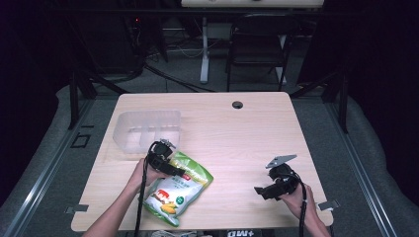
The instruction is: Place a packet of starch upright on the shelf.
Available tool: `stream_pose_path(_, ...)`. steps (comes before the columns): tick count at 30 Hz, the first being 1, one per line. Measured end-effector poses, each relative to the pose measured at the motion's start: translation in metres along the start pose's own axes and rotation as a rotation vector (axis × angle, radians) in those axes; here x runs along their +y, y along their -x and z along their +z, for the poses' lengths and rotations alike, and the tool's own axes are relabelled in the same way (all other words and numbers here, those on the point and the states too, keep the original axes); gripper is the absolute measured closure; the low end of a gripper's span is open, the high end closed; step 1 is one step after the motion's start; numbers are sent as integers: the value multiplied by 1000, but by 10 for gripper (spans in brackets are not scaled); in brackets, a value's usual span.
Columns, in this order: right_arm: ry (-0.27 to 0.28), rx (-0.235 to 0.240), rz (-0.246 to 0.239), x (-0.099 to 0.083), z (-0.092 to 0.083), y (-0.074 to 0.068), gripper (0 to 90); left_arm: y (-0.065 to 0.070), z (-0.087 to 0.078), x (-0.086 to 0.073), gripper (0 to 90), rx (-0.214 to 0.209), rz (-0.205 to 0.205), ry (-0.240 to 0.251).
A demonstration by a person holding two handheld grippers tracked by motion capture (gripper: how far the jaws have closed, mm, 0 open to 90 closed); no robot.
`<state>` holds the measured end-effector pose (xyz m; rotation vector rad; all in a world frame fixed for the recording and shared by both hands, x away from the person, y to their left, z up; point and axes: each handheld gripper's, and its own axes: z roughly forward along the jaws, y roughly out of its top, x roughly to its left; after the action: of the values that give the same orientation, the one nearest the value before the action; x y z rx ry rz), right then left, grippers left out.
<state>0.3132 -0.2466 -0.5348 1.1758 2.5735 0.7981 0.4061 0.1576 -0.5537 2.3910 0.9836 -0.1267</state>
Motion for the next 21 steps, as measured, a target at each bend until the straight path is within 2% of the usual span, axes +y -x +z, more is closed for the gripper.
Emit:
stream_pose_path(3, 6, 7, 7, 0, -1, 0, 104, 3, -1, 0, 404, 14, 11, -5)
stream_pose_path(6, 2, -7, 4, 0, -2, 0, 105, 3, -2, -1, 503, 28, 9, -8)
stream_pose_path(11, 2, -10, 2, 0, -2, -1, 108, 5, -4, -2, 598, 33, 18, -13)
stream_pose_path(12, 0, -11, 4, 0, -2, 0, 109, 7, -4, -3, 654, 38, 29, -18)
stream_pose_path(14, 1, -10, 6, 0, -2, 0, 109, 8, -4, -4, 709, 36, 26, -15)
stream_pose_path(16, 3, -10, 5, 0, -2, 0, 109, 9, -4, -5, 730, 44, 43, -21)
stream_pose_path(17, 7, -7, 10, -1, -2, 0, 110, 9, -4, -5, 775, 42, 46, -20)
stream_pose_path(21, 8, -1, 12, -1, -2, 0, 110, 10, -6, -8, 805, 41, 58, -11)
